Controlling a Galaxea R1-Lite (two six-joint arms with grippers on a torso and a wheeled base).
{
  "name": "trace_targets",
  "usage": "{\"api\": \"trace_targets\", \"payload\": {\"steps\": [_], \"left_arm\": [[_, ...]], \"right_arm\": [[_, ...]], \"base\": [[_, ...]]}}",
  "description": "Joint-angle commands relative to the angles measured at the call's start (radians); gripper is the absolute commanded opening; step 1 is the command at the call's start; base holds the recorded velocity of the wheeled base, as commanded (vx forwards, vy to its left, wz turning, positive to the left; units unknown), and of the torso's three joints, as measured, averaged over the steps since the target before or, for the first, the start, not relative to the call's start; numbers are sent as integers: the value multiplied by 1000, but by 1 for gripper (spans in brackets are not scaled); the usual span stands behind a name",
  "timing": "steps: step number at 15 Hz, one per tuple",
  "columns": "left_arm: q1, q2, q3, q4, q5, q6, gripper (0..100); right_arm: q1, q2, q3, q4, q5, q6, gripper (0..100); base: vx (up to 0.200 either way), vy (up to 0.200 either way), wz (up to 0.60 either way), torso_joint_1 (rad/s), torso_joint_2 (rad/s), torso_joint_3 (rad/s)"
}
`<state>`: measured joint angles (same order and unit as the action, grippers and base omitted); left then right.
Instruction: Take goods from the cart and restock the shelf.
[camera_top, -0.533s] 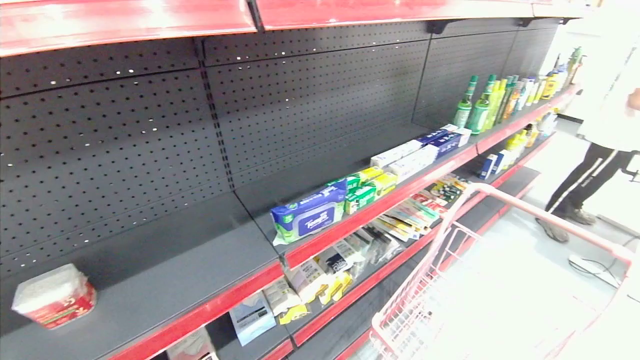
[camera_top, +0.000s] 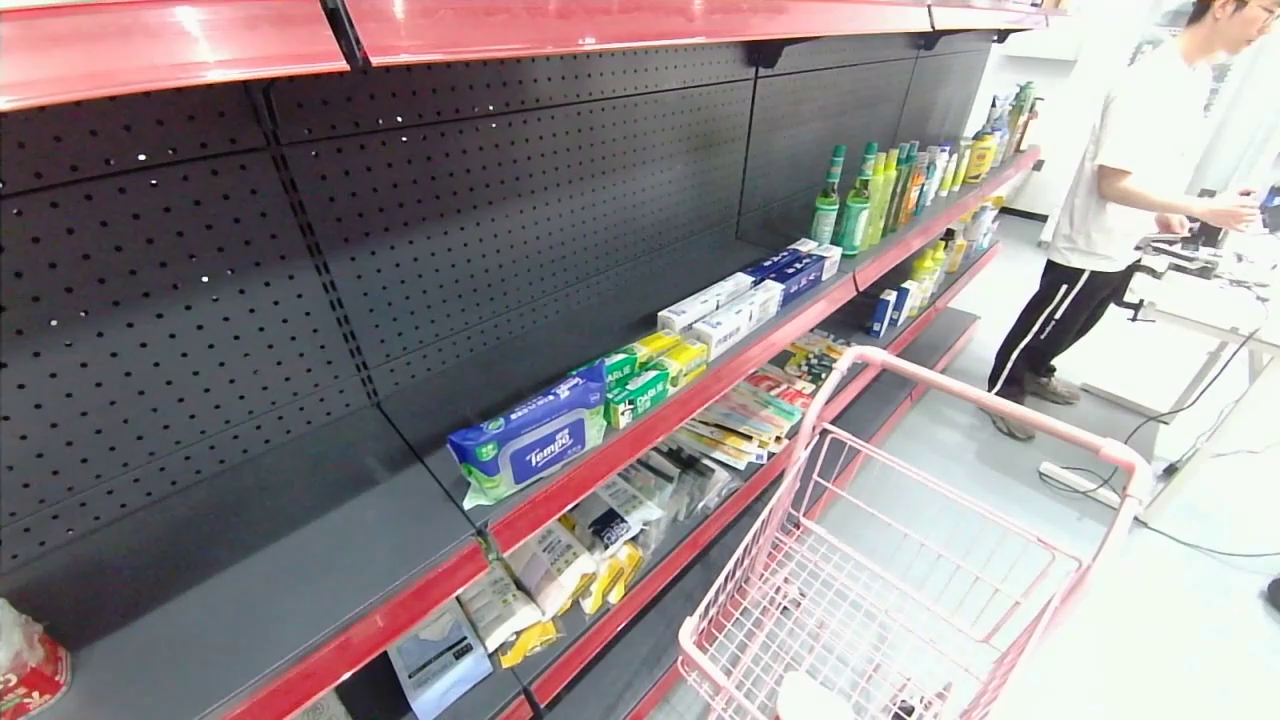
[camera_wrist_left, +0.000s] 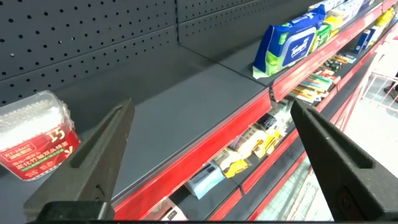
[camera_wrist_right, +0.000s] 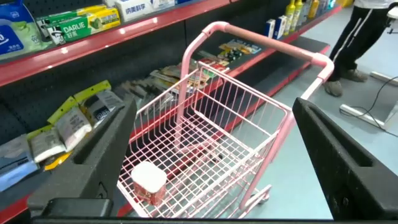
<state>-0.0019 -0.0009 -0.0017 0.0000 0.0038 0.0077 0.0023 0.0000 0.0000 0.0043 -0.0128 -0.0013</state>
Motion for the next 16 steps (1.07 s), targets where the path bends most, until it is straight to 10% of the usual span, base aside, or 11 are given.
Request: {"api": "trace_targets", "payload": {"steps": [1, 8, 11, 16], "left_arm": [[0, 1, 0, 0, 1, 0, 100], [0, 1, 0, 0, 1, -2, 100], [0, 1, 0, 0, 2, -2, 100], [0, 1, 0, 0, 2, -2, 100]], "right_arm": [[-1, 0, 0, -1, -1, 4, 100], [7, 20, -32, -4, 45, 18, 100], [73, 611, -497, -1, 88, 264, 100], [56, 1466, -630, -280, 89, 89, 100]], "base": [[0, 0, 0, 0, 0, 0], [0, 0, 0, 0, 0, 0], [0, 0, 0, 0, 0, 0], [0, 0, 0, 0, 0, 0]]}}
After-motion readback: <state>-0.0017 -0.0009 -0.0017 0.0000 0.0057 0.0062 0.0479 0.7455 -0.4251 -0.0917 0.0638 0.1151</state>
